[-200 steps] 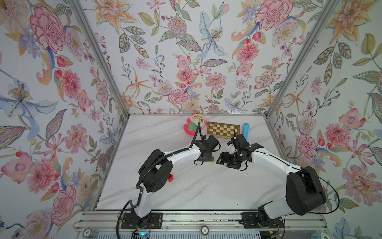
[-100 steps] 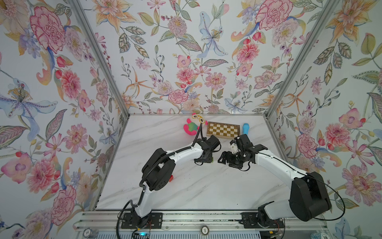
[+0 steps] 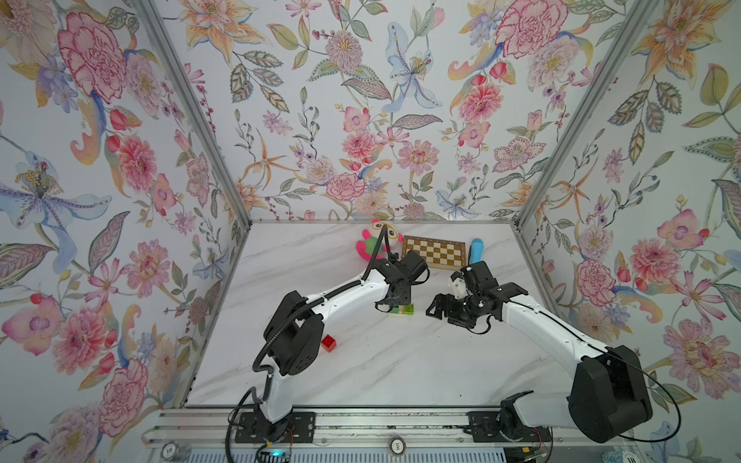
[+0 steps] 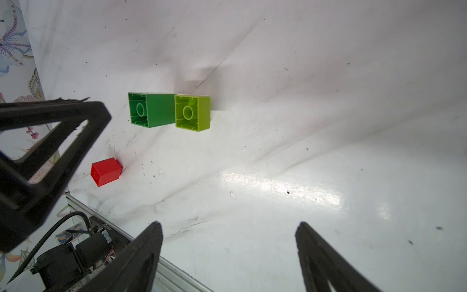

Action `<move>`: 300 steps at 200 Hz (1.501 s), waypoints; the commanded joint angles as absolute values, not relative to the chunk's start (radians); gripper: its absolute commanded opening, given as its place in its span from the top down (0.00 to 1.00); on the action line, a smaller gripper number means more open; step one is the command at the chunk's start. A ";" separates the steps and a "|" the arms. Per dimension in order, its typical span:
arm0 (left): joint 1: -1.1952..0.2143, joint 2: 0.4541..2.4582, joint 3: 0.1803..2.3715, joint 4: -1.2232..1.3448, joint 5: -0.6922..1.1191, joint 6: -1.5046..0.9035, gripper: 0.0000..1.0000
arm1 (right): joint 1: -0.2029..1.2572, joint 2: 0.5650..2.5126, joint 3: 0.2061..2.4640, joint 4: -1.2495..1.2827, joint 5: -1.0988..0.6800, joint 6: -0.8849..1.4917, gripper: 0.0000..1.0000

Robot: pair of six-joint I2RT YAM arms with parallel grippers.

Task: Assemble the letter r with lego
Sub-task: Assemble the lego brick with the lego brick, then pick up the lego brick from the center of the board.

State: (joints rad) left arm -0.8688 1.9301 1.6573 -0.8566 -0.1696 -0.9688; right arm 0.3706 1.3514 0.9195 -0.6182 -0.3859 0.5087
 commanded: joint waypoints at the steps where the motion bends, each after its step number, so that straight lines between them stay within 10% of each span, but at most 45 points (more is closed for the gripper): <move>1: -0.860 1.761 1.546 -0.957 -0.245 -1.082 0.46 | 0.371 1.317 0.912 -0.668 -0.378 0.480 0.11; 80: -0.880 1.230 0.944 -0.984 -0.207 -1.462 0.45 | 0.428 1.313 0.913 -0.689 -0.363 0.444 0.00; 300: -0.654 1.408 0.879 -0.816 -0.090 -1.284 0.43 | 0.413 1.356 0.884 -0.658 -0.368 0.458 0.01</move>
